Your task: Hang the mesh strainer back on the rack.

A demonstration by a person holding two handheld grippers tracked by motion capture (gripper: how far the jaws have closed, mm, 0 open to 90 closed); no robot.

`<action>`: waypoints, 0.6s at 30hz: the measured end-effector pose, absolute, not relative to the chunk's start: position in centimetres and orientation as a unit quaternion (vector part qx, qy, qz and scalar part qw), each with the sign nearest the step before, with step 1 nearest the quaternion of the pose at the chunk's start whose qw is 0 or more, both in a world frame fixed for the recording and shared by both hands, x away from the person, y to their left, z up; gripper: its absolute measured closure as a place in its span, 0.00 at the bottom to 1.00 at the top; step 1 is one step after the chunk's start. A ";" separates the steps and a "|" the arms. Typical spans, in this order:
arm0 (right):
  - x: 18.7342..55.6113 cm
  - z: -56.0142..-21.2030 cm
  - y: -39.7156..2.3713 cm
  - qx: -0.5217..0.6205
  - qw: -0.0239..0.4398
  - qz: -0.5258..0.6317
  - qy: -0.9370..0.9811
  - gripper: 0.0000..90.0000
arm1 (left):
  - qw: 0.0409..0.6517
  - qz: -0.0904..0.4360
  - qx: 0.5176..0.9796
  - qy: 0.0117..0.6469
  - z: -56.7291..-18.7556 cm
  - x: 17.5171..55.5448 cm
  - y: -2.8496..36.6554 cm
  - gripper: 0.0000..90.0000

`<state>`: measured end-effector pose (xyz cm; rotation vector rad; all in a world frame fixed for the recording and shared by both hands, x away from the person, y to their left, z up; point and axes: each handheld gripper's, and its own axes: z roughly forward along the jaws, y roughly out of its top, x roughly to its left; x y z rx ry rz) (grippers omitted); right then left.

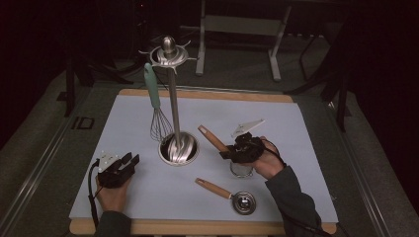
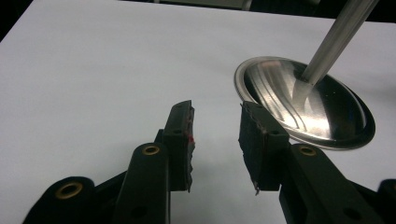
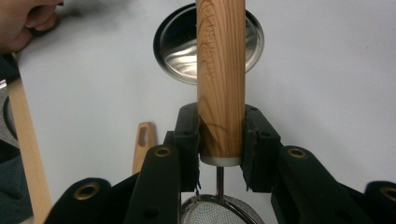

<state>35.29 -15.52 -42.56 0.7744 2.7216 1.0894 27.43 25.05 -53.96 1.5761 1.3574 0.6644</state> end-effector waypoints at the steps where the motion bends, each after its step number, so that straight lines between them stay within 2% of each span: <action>1: 35.3 -42.5 -15.5 0.252 0.056 0.360 0.897 0.79 | 0.461 0.270 0.640 0.552 -54.0 27.4 25.0 0.72; 18: 35.0 -41.7 -15.1 0.250 0.084 0.374 0.889 0.79 | 0.460 0.270 0.641 0.551 -54.0 27.4 25.1 0.72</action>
